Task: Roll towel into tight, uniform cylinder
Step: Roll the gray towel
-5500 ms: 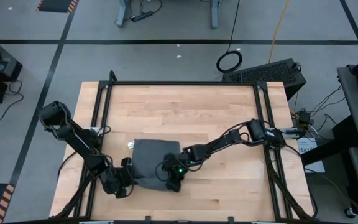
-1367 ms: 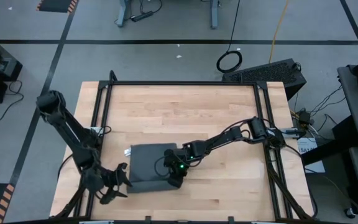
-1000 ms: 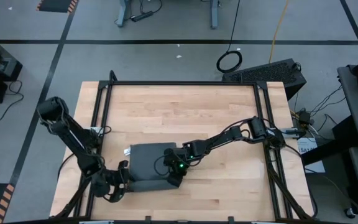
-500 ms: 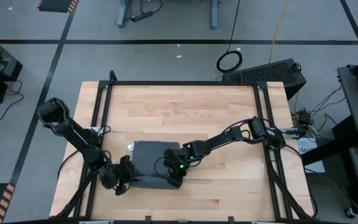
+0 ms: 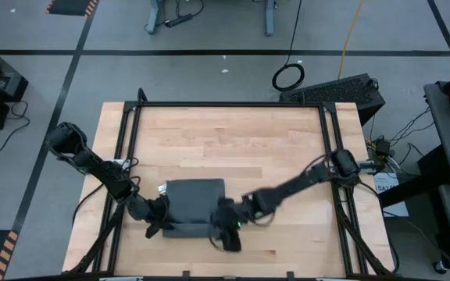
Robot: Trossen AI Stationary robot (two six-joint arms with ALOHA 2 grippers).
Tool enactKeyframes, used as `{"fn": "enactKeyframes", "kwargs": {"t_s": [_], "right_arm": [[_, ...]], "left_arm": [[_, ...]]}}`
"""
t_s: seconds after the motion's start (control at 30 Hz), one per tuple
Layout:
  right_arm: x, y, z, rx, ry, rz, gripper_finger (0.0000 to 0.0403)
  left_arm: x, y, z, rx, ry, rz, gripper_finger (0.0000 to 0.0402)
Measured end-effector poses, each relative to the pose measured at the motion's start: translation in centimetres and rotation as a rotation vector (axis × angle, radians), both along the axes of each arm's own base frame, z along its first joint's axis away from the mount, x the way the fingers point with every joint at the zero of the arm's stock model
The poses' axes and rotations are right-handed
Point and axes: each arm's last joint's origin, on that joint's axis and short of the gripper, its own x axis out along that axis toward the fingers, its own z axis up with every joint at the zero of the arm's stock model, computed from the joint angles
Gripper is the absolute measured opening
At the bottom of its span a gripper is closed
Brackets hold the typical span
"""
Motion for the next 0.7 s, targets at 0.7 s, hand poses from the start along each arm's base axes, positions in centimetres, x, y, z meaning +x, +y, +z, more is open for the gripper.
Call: {"fn": "enactKeyframes", "kwargs": {"t_s": [0.7], "right_arm": [[-0.2,2.6,-4.8,-0.315,-0.031,-0.149,0.0240]], "left_arm": [[0.5,0.7,-0.2,-0.008,0.029,0.014,0.0017]]}}
